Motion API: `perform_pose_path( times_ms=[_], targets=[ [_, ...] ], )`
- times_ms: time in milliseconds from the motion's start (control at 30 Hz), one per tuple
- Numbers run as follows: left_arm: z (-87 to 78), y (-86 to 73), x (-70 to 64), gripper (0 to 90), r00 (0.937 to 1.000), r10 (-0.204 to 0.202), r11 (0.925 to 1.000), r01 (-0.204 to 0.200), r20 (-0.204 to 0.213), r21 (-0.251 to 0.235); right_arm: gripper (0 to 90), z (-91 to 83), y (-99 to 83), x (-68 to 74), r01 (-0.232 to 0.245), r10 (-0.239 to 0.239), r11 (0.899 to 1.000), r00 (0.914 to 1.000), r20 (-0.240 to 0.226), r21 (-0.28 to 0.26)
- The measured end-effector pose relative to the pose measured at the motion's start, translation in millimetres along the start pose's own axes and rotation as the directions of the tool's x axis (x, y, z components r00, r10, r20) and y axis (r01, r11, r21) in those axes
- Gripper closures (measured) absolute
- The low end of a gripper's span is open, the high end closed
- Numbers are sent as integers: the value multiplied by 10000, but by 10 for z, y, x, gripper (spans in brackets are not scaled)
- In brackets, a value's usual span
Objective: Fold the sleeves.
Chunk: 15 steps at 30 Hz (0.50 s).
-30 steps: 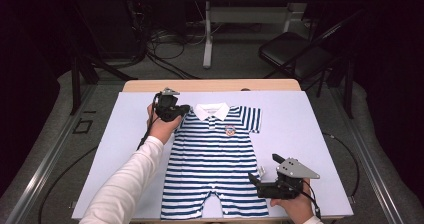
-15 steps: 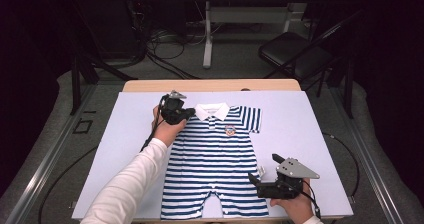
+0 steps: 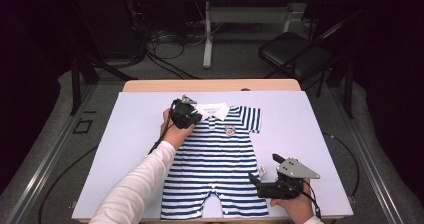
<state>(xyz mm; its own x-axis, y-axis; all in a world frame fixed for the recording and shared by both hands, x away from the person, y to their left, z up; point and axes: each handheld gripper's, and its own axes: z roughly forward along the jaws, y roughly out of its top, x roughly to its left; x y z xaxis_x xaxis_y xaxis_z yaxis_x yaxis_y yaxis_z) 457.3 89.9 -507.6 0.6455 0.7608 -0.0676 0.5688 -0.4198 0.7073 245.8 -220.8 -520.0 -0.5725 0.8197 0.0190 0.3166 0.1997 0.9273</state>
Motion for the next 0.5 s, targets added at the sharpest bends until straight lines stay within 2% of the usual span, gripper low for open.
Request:
perform_pose_path(
  times_ms=[500],
  targets=[
    [227, -46, -82, 878, 10000, 37, 9989, -34, -66, 472, 0, -2, -1, -4, -5, 5, 10000, 10000, 2, -11]
  ],
)
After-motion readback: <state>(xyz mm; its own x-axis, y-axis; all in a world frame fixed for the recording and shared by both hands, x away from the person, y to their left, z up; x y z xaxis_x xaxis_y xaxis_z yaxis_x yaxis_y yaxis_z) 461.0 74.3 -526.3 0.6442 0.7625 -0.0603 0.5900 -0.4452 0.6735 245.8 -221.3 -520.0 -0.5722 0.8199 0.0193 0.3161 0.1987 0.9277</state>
